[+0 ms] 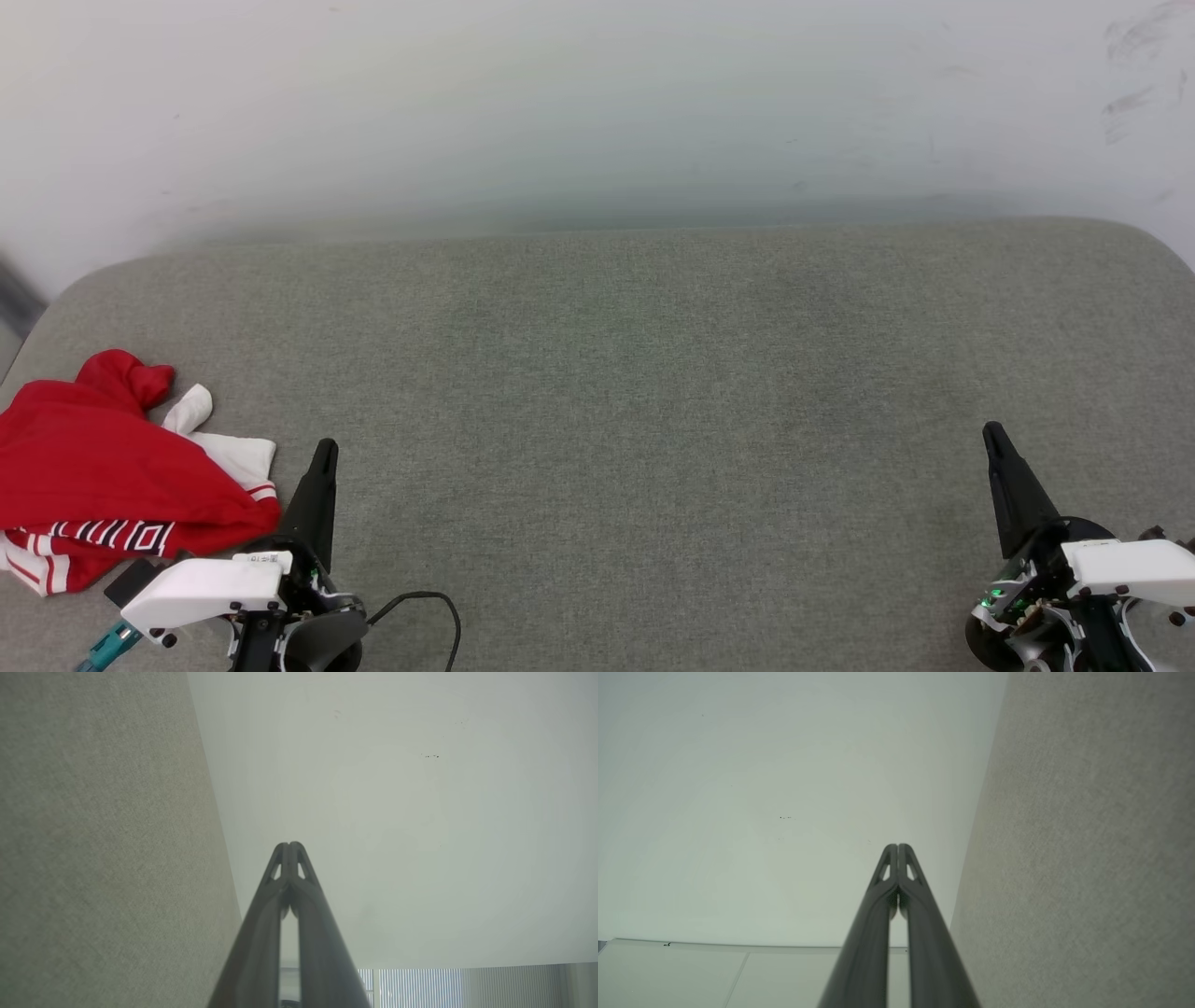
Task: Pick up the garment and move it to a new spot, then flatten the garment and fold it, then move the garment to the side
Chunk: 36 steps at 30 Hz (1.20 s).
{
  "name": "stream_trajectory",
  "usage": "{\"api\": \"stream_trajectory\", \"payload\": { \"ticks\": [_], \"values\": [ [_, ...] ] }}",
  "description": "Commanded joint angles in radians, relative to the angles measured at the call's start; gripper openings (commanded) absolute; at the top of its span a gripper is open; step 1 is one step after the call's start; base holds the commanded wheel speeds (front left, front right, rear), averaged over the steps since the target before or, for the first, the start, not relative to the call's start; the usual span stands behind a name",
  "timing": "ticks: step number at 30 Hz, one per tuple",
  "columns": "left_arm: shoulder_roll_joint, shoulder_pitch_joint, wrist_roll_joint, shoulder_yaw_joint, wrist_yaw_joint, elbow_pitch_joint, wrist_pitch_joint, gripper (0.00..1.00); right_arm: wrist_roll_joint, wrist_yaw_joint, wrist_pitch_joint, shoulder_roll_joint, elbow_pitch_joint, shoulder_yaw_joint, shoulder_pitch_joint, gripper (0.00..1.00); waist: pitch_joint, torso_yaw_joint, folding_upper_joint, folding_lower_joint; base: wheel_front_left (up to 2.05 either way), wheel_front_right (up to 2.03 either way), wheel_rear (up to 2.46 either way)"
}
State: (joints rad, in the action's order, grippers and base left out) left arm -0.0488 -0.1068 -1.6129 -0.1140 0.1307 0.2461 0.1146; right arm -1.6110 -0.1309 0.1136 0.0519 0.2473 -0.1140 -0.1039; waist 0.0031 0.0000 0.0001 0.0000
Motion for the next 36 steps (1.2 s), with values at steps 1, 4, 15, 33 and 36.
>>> {"api": "stream_trajectory", "payload": {
  "ticks": [1, 4, 15, 33, 36],
  "values": [
    [-0.001, -0.006, 0.000, -0.002, 0.003, -0.001, 0.001, 0.00, -0.004, 0.000, -0.001, -0.004, 0.000, 0.001, -0.012, 0.00, 0.000, 0.000, -0.0001, 0.0000, 0.00, 0.00, 0.00],
    [-0.001, -0.006, 0.001, -0.002, 0.002, -0.001, 0.001, 0.00, -0.004, 0.000, -0.001, -0.004, 0.000, 0.001, -0.012, 0.00, 0.000, 0.000, -0.0001, 0.0000, 0.00, 0.00, 0.00],
    [-0.001, -0.006, 0.001, -0.002, 0.003, -0.001, 0.001, 0.00, -0.004, 0.000, -0.001, -0.004, 0.000, 0.001, -0.012, 0.00, 0.000, 0.000, -0.0001, 0.0000, 0.00, 0.00, 0.00],
    [-0.001, -0.006, 0.001, -0.002, 0.003, -0.001, 0.001, 0.00, -0.004, 0.000, -0.001, -0.004, 0.000, 0.001, -0.012, 0.00, 0.000, 0.000, -0.0001, 0.0000, 0.00, 0.00, 0.00],
    [-0.001, -0.006, 0.001, -0.002, 0.003, -0.001, 0.001, 0.00, -0.004, 0.000, -0.001, -0.004, 0.000, 0.001, -0.012, 0.00, 0.000, 0.000, -0.0001, 0.0000, 0.00, 0.00, 0.00]
  ]
}}
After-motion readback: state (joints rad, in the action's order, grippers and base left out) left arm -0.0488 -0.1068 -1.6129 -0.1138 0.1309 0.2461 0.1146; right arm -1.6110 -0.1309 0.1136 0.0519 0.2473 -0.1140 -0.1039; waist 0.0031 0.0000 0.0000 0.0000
